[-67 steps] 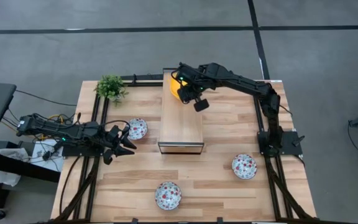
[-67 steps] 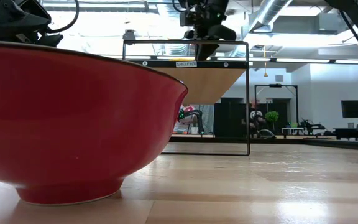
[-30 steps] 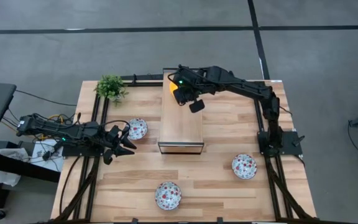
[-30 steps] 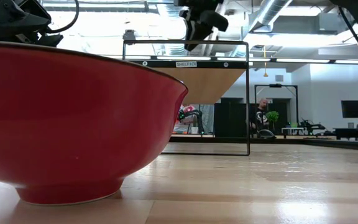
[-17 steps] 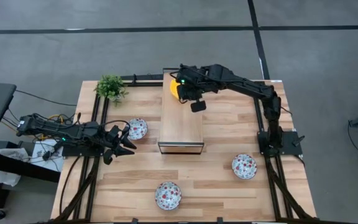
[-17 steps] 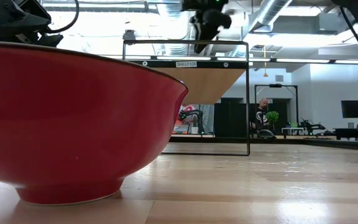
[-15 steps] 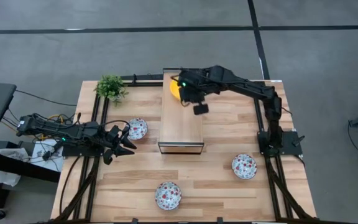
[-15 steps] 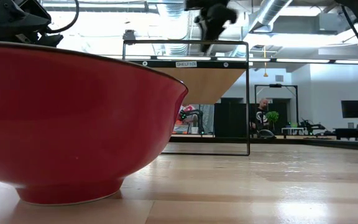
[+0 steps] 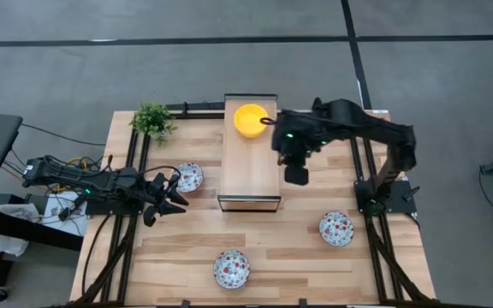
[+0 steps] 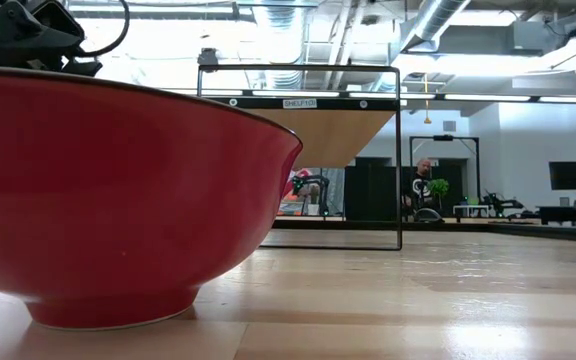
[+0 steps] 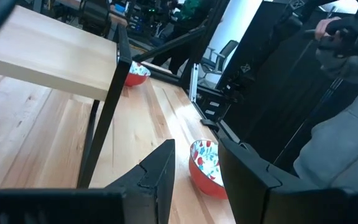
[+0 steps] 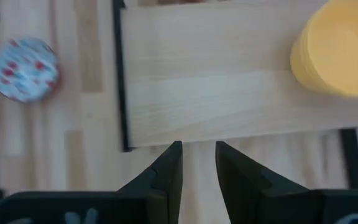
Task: Pick & Place Mini bowls
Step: Put the middle white patterned bowl on the shelf
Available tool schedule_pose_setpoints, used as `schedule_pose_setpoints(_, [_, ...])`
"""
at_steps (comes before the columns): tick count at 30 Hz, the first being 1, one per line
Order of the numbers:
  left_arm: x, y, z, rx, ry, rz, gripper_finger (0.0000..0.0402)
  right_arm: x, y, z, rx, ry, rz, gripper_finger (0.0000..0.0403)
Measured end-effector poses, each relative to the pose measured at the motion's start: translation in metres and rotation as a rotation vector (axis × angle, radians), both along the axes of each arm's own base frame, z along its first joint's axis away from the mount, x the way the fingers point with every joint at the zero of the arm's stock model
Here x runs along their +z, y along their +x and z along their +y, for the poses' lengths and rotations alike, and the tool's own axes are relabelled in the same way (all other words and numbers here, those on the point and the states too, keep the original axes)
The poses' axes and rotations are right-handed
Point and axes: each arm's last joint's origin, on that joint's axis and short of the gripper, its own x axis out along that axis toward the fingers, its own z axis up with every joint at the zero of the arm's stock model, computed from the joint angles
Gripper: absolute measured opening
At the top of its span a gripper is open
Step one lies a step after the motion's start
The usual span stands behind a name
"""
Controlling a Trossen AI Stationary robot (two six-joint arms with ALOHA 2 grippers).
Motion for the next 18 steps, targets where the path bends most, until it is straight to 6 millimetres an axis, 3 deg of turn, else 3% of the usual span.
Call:
schedule_pose_setpoints(10, [0.001, 0.000, 0.000, 0.000, -0.004, -0.007, 0.0121, 0.018, -0.025, 0.045, -0.113, 0.145, -0.062, 0.0085])
schedule_pose_setpoints(15, [0.002, 0.000, 0.000, 0.000, -0.007, -0.015, 0.0121, 0.013, -0.025, 0.070, -0.075, 0.167, -0.036, 0.0085])
schedule_pose_setpoints(18, [0.002, 0.000, 0.000, 0.000, -0.008, -0.020, 0.0121, 0.000, -0.026, 0.085, -0.065, 0.170, 0.025, 0.0085])
